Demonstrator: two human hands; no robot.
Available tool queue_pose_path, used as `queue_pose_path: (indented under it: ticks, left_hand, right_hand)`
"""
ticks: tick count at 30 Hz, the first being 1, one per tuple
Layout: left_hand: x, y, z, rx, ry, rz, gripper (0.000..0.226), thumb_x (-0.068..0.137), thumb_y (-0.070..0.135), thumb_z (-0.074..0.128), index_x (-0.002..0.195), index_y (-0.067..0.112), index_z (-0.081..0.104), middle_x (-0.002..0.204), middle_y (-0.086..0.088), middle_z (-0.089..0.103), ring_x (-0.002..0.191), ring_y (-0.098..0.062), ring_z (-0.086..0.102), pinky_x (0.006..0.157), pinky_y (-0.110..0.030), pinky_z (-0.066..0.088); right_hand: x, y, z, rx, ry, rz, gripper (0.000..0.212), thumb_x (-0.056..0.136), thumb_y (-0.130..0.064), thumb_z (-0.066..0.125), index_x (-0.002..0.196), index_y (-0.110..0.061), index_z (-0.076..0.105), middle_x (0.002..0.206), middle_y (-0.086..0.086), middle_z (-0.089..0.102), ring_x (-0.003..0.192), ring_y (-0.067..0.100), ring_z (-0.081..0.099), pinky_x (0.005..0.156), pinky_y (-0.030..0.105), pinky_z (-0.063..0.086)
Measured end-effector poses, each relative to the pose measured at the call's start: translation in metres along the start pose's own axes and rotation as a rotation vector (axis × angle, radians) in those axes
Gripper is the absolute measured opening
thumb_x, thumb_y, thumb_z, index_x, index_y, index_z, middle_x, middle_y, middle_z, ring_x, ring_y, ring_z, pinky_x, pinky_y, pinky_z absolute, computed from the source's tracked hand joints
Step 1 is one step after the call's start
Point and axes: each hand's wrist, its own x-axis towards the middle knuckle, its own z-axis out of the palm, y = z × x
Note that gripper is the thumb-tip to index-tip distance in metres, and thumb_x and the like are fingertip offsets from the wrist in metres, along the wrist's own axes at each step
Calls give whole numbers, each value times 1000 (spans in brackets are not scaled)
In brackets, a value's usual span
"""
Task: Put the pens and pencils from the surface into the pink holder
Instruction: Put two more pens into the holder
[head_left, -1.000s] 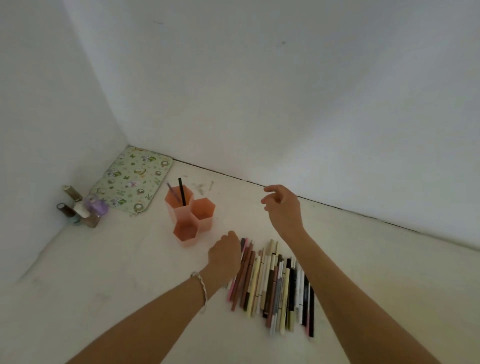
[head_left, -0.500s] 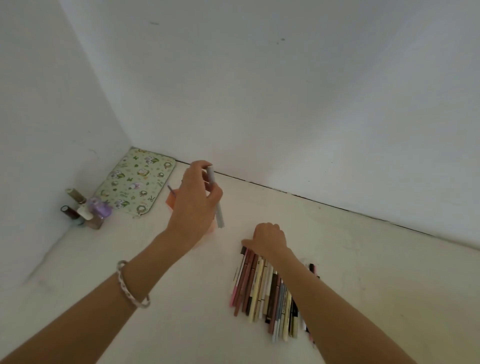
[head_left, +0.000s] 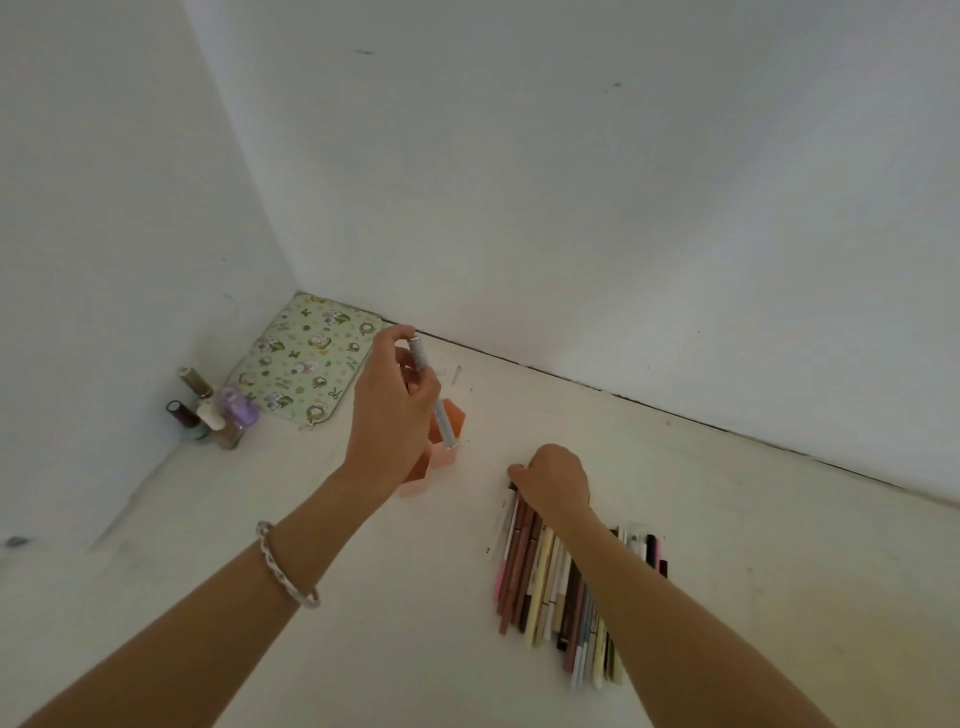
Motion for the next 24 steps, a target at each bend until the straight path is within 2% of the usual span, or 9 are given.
queue_pose_path:
  ticks: [4,6,8,11,14,17,19,21,24]
  left_hand:
    - [1,-5,-5,2,11,5,29,94,6,57,119,20,48,90,4,60,73,5,63,59,-13,54]
    - [0,-7,-6,-5,7,9,30,94,5,57,116,22,48,91,3,60,74,3,63,59,-10,52]
    - [-1,-7,-6,-15,9,15,29,94,5,57,115,23,48,91,2,60,77,-5,64,59,-10,52]
    - [-1,-5,-10,-27,31,19,29,94,6,57,119,19,50,88,7,60,77,-6,63,60,-14,54]
    - [11,0,-30,-3,167,73,34,94,6,58,125,15,49,89,9,58,76,-1,61,61,-12,52]
    - [34,-7,-59,-20,386,85,37,93,8,57,128,15,48,87,9,59,79,-6,65,67,-28,57]
    - [42,-15,-65,-17,404,89,33,93,9,56,124,16,50,90,1,62,80,-12,67,69,-36,59]
    - [43,-22,-57,26,343,130,29,93,8,56,120,17,51,97,-3,63,80,-9,65,70,-28,58]
    - [38,-36,-38,126,241,162,28,95,8,55,120,18,53,98,2,62,82,-4,61,68,-13,51]
  right_hand:
    - [-3,-10,8,-40,39,-20,22,79,-27,59,73,-10,46,79,3,43,78,23,49,64,31,40]
    - [-2,-11,13,13,47,10,22,80,-27,58,76,-6,54,84,4,44,83,25,53,68,34,45]
    - [1,-10,17,73,55,30,24,79,-26,58,72,-3,61,81,6,50,78,27,56,68,35,50]
    - [3,-9,14,199,66,40,19,80,-24,60,66,-11,57,67,3,60,68,26,61,67,35,52]
    - [-2,-13,-9,444,141,36,9,83,-18,62,80,-13,56,70,1,66,63,16,59,60,30,49]
    - [-6,-18,-43,579,252,-35,8,86,-17,64,88,-10,61,74,-1,64,62,10,55,55,21,40]
    - [-7,-27,-65,674,367,-46,10,88,-20,65,90,-10,62,78,1,64,65,12,55,57,21,40]
    - [-8,-39,-84,791,473,-48,11,88,-21,65,91,-11,62,79,1,63,66,13,55,61,23,40]
    - [-13,-64,-103,916,561,-96,8,86,-20,65,88,-13,62,78,-1,63,67,13,55,66,28,43]
